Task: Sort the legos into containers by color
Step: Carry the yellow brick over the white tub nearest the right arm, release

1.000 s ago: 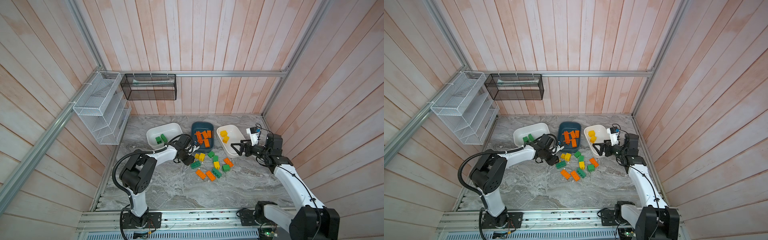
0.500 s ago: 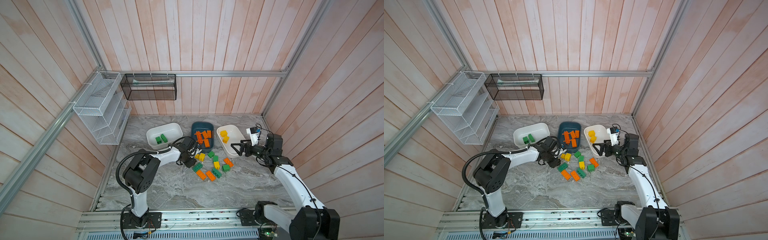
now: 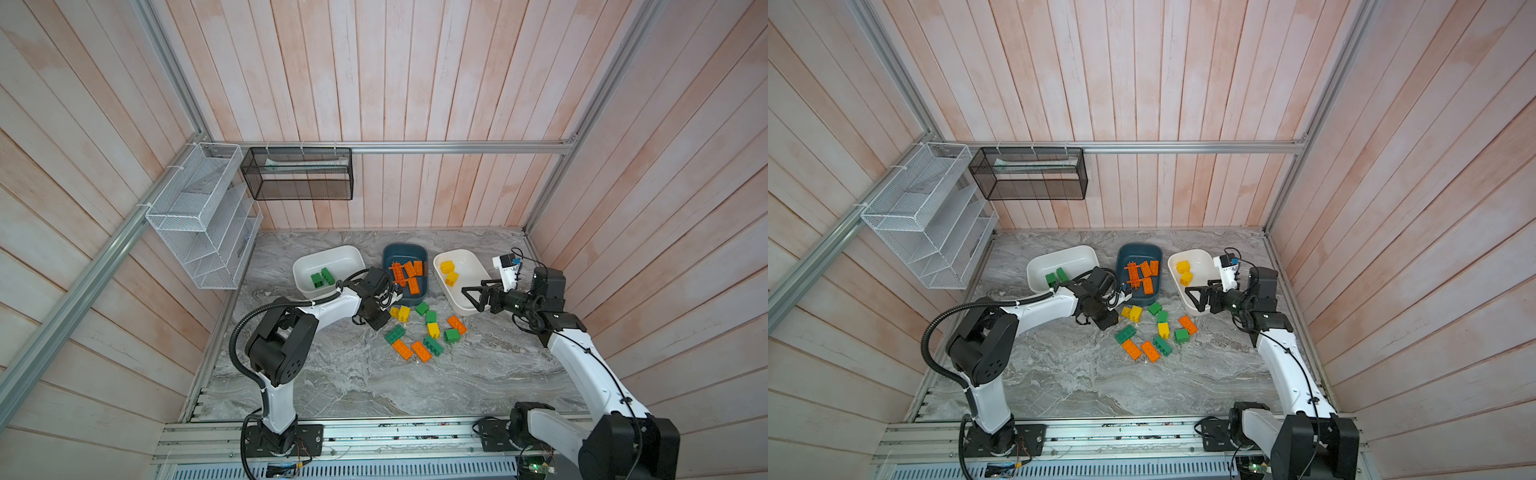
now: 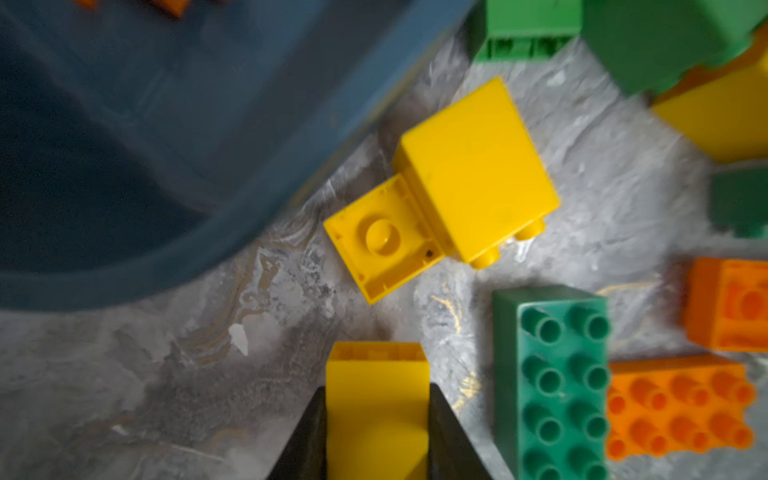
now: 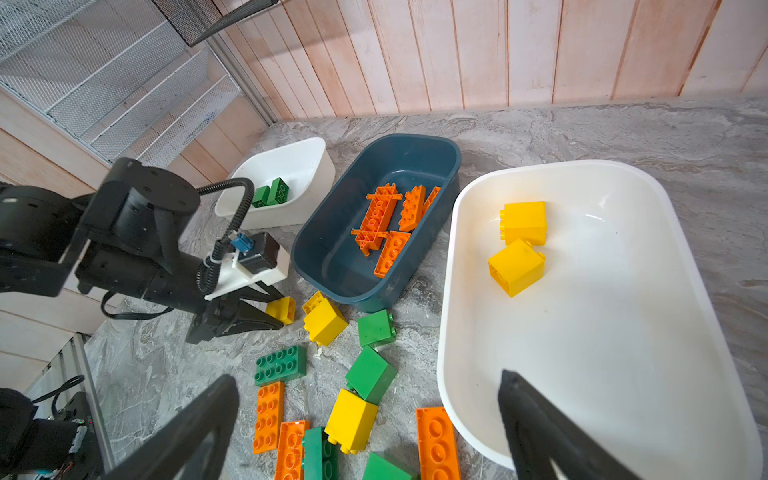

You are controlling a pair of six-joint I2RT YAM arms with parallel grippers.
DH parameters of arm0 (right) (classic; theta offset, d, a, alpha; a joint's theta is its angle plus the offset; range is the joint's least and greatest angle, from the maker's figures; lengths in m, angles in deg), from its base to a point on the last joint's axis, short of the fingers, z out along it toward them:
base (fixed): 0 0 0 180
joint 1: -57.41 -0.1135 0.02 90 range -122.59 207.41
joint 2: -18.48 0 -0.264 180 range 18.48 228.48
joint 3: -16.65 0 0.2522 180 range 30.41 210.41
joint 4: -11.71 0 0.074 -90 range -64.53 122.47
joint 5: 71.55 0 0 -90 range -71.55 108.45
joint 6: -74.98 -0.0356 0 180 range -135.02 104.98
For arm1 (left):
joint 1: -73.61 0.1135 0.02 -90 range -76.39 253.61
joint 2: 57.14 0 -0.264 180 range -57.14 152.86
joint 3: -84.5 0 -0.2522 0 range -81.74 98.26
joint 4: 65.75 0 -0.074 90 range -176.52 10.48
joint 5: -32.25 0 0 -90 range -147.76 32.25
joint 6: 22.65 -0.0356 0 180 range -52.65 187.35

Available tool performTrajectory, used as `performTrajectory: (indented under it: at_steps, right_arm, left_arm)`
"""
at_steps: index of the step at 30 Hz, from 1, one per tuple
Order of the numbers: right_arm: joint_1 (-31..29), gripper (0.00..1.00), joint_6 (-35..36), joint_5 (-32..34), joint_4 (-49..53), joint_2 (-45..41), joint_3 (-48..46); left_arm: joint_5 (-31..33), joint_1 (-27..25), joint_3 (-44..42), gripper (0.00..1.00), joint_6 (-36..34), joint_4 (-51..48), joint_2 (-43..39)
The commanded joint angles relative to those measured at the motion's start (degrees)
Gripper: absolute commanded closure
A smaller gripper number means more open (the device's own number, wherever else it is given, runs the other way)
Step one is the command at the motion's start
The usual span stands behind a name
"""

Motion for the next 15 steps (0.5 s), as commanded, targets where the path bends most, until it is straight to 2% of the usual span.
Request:
performTrajectory:
  at_steps: [1, 6, 15]
  right_arm:
    - [0.3, 0.02, 0.8, 0.9, 0.8, -0.1, 2.0]
    - [0.5, 0.02, 0.6, 3.6, -0.6, 0.2, 3.1]
    - [1.5, 0.02, 0.3, 9.7, -1.7, -1.0, 3.6]
  left_arm:
    - [-5.9, -0.9, 7.8, 0.72, 4.4, -4.9, -4.4]
    - [-12.5, -1.4, 14.9, 0.72, 13.7, 1.6, -1.6]
    - [-12.6, -5.6, 34.5, 0.72, 23.2, 14.1, 16.9]
